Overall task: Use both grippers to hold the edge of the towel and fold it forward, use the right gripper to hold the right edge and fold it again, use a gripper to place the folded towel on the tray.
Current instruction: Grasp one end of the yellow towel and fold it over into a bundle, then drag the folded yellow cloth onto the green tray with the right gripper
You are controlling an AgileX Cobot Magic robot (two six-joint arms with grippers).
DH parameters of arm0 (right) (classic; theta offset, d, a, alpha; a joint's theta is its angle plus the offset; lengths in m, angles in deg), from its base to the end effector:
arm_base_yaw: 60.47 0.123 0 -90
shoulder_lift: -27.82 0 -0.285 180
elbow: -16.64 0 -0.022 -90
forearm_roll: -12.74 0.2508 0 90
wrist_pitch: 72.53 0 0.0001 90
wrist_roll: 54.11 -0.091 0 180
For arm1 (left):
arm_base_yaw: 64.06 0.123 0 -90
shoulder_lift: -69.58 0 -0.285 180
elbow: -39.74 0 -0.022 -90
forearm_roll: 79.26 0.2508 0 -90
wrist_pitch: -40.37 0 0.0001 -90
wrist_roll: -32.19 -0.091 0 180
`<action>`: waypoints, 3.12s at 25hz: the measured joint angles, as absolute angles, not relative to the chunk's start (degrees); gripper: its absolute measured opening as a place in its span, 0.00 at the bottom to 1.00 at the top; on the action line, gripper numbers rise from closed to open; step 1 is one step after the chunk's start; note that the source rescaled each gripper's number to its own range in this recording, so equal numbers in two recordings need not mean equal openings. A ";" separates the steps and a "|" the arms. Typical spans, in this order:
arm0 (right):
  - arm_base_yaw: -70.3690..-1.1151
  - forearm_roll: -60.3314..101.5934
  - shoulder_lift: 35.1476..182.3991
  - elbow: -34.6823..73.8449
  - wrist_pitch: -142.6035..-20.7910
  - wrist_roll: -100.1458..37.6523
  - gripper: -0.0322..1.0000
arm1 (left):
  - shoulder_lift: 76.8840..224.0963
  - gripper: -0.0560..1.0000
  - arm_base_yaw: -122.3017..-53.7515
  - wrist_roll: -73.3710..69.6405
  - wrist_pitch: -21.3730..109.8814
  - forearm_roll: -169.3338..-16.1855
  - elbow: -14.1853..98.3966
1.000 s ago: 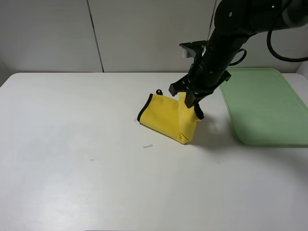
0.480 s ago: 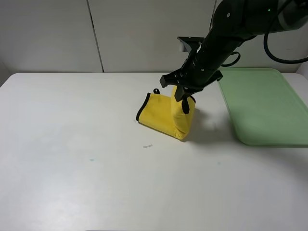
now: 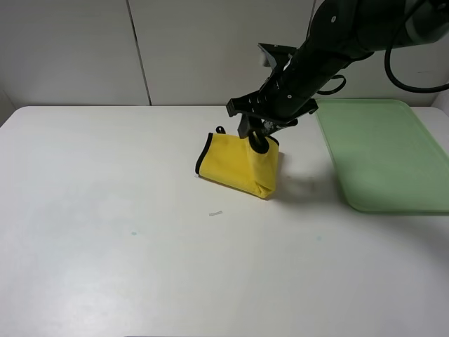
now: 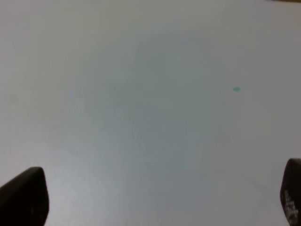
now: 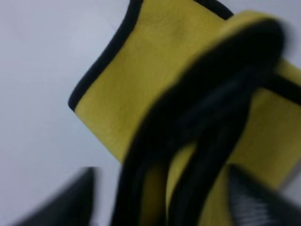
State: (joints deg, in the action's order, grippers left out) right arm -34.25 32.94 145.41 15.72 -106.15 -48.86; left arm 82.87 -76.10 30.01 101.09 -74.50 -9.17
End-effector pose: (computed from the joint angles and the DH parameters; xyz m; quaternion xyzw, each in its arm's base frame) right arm 0.3573 0.1954 0.1974 -0.1452 0.9518 0.1704 0.2096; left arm 0.0116 0.0043 0.2756 0.1092 0.8709 0.0003 0.4792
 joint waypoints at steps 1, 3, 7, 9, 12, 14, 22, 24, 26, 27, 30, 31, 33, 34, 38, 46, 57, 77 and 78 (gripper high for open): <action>-34.25 33.98 145.41 15.72 -105.65 -48.91 0.88 | 82.87 1.00 -76.10 30.01 101.09 -74.50 -9.17; -34.25 36.24 145.41 15.72 -104.12 -49.12 0.95 | 82.87 1.00 -76.10 30.01 101.09 -74.50 -9.17; -34.25 39.63 145.41 15.72 -101.15 -50.98 1.00 | 82.87 1.00 -76.10 30.01 101.09 -74.50 -9.17; -34.25 39.94 145.41 15.72 -100.87 -51.51 1.00 | 82.87 1.00 -76.10 30.01 101.09 -74.50 -9.17; -34.25 39.96 145.41 15.72 -100.61 -51.88 1.00 | 82.87 1.00 -76.10 30.01 101.09 -74.50 -9.17; -34.25 39.58 145.41 15.72 -100.61 -51.92 1.00 | 82.87 1.00 -76.10 30.01 101.09 -74.50 -9.17; -34.25 31.67 145.52 15.72 -103.83 -52.08 1.00 | 82.87 1.00 -76.10 30.01 101.09 -74.50 -9.17; -34.25 29.61 146.01 15.72 -104.68 -52.68 1.00 | 82.87 1.00 -76.10 30.01 101.09 -74.50 -9.17; -34.25 28.45 146.77 15.72 -104.85 -54.11 1.00 | 82.87 1.00 -76.10 30.01 101.09 -74.50 -9.17; -34.31 28.21 147.27 15.72 -104.90 -54.93 1.00 | 82.87 1.00 -76.10 30.01 101.09 -74.50 -9.17; -34.88 27.26 148.92 15.37 -104.45 -56.84 1.00 | 82.87 1.00 -76.10 30.01 101.09 -74.50 -9.17; -35.09 26.86 149.62 15.29 -104.39 -57.28 1.00 | 82.87 1.00 -76.10 30.01 101.09 -74.50 -9.17; -35.36 26.37 150.91 15.29 -104.04 -57.87 1.00 | 82.87 1.00 -76.10 30.01 101.09 -74.50 -9.17; -35.57 26.29 151.57 15.29 -103.89 -58.31 1.00 | 82.87 1.00 -76.10 30.01 101.09 -74.50 -9.17; -35.76 26.12 154.09 15.29 -102.13 -58.93 1.00 | 82.87 1.00 -76.10 30.01 101.09 -74.50 -9.17; -35.76 26.71 158.12 15.29 -98.06 -61.44 1.00 | 82.87 1.00 -76.10 30.01 101.09 -74.50 -9.17; -35.57 30.08 160.60 15.35 -96.14 -61.50 0.65 | 82.87 1.00 -76.10 30.01 101.09 -74.50 -9.17; -35.57 25.11 157.92 15.29 -100.87 -57.63 0.13 | 82.87 1.00 -76.10 30.01 101.09 -74.50 -9.17; -35.57 24.08 157.25 15.29 -101.55 -57.63 0.13 | 82.87 1.00 -76.10 30.01 101.09 -74.50 -9.17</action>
State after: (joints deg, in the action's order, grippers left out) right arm -35.57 24.08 157.25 15.29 -101.55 -57.63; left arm 82.87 -76.10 30.01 101.09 -74.50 -9.17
